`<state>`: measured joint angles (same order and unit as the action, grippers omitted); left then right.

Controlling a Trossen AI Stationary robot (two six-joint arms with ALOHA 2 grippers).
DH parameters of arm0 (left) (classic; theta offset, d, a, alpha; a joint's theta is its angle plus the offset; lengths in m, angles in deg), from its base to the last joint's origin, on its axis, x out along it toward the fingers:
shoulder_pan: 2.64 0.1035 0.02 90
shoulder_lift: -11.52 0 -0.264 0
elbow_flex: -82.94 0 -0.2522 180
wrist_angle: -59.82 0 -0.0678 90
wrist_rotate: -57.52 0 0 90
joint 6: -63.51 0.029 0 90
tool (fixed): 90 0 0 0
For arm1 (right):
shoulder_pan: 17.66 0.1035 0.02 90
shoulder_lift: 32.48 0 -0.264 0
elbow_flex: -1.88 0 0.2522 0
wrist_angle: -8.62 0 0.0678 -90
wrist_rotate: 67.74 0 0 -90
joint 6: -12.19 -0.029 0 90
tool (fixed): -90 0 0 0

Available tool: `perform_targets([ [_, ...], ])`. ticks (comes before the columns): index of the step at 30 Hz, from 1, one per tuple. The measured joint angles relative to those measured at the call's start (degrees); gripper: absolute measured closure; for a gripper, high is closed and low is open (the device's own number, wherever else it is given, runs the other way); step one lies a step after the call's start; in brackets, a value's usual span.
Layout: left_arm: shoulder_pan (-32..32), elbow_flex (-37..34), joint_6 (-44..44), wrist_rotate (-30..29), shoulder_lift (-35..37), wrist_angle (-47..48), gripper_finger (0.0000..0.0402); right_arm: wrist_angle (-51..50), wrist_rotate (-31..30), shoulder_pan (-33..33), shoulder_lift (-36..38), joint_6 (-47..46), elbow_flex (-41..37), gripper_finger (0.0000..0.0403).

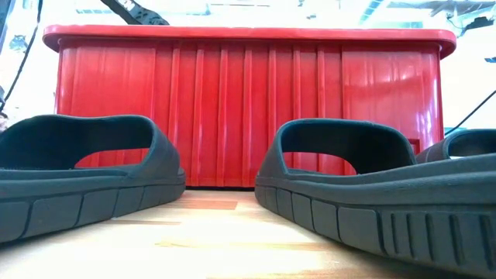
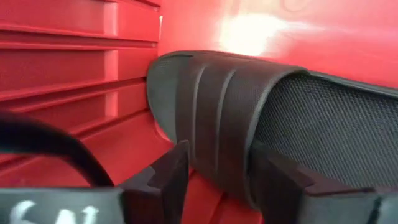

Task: Pick and place slides into bin
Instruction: Put the black slides into the red bin

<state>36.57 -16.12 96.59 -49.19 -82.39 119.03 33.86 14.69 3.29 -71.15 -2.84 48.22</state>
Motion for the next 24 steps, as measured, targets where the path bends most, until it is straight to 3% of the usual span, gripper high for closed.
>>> perform_targets([
  [12, -1.79, 0.0, -0.87, -0.07, 0.07, 0.35, 0.0207, -0.02, 0.0, 0.0, 0.0, 0.02, 0.0, 0.023],
  [24, -2.83, 0.02, -0.09, 1.31, 0.98, 4.46, 0.019, -1.01, 0.0, 0.0, 0.0, 0.02, 0.0, 0.023],
])
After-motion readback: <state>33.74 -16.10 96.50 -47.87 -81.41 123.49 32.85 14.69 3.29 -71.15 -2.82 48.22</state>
